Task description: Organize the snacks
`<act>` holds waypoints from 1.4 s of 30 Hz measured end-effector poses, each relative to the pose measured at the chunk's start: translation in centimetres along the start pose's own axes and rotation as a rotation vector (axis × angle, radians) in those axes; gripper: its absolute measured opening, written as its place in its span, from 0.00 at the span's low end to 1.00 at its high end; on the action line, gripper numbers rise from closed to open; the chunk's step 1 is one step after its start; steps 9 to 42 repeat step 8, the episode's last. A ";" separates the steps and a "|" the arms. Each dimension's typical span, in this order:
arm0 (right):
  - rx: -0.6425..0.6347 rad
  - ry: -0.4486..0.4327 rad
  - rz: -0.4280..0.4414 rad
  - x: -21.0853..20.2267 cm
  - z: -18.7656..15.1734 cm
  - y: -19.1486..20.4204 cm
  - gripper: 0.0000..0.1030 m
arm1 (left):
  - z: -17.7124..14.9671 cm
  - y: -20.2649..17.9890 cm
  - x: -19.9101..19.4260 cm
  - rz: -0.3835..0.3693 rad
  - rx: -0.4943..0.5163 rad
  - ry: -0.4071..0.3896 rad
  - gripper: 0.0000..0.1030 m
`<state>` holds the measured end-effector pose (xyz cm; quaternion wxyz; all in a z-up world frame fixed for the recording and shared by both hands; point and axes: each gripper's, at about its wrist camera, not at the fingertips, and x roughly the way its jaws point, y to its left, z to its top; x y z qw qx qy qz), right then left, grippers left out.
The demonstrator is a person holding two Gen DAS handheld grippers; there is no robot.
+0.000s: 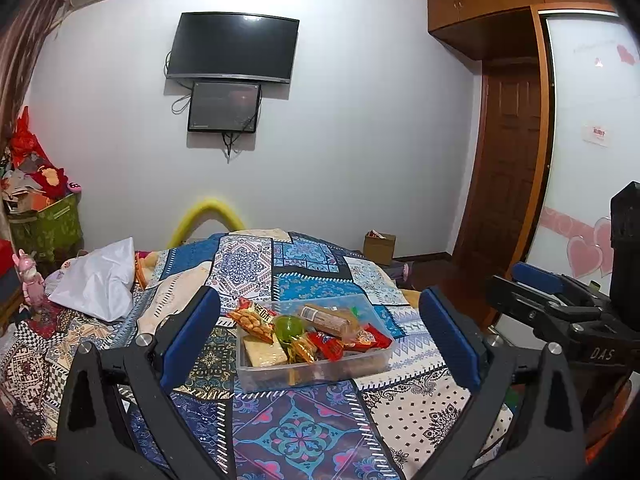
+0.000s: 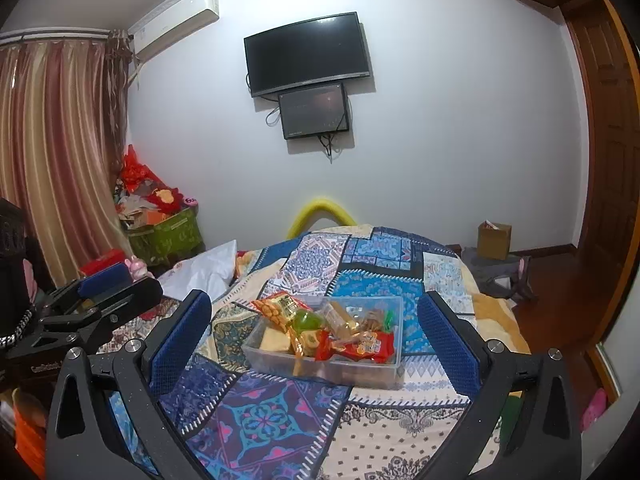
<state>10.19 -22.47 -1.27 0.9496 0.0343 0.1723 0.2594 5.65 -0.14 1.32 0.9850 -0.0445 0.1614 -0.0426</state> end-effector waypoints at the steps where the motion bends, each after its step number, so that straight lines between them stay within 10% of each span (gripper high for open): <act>1: 0.001 0.002 0.001 0.0 0.0 0.0 1.00 | 0.0 0.0 0.0 -0.002 -0.001 0.000 0.98; 42: 0.005 0.014 0.000 0.4 -0.1 -0.1 1.00 | -0.2 0.3 0.5 -0.014 -0.015 0.019 0.98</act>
